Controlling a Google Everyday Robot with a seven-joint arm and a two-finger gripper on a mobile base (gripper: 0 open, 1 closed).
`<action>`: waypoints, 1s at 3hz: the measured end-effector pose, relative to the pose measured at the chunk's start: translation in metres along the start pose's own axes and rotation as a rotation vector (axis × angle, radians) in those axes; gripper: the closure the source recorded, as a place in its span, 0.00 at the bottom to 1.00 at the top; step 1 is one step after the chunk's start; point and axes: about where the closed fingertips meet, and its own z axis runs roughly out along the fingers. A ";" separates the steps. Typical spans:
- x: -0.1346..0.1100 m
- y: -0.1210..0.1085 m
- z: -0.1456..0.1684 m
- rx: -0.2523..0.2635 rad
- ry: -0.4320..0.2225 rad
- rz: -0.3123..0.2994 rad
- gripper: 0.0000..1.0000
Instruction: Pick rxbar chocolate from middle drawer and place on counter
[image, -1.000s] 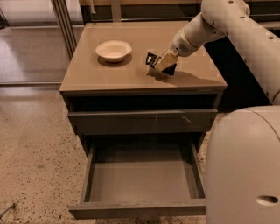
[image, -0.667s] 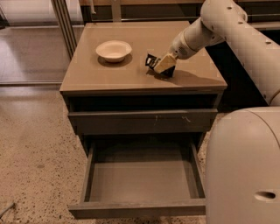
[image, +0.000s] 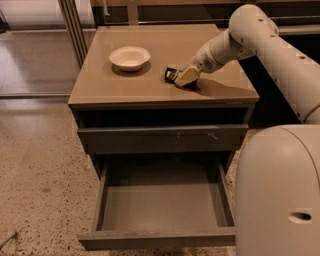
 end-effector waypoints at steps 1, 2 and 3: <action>0.000 0.000 0.000 0.000 0.000 0.000 0.81; 0.000 0.000 0.000 0.000 0.000 0.000 0.58; -0.011 0.003 0.001 -0.001 -0.005 -0.003 0.35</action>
Offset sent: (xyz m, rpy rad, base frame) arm 0.0001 0.0001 -0.0003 0.0001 0.0001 0.0003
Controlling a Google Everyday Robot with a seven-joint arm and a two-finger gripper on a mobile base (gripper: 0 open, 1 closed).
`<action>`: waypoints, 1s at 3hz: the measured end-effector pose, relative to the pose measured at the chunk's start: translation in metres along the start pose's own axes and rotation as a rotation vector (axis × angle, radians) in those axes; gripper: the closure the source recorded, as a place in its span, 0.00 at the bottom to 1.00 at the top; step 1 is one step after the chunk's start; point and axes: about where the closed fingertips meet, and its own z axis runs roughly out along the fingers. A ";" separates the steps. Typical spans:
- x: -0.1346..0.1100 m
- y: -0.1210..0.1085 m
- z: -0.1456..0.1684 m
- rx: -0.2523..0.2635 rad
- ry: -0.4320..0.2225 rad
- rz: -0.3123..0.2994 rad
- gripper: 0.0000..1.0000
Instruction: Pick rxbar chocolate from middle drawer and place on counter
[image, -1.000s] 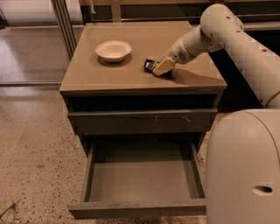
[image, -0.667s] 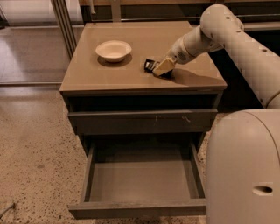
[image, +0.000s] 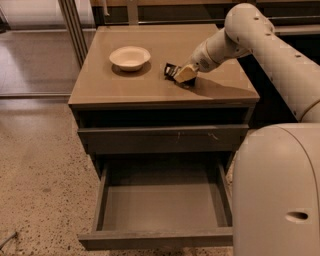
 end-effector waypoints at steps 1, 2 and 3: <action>-0.015 -0.001 -0.007 0.009 -0.007 -0.008 0.12; -0.015 -0.001 -0.007 0.009 -0.007 -0.008 0.00; -0.015 -0.001 -0.007 0.009 -0.007 -0.008 0.00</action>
Offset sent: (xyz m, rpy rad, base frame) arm 0.0006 0.0052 0.0133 0.0007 -0.0114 0.0005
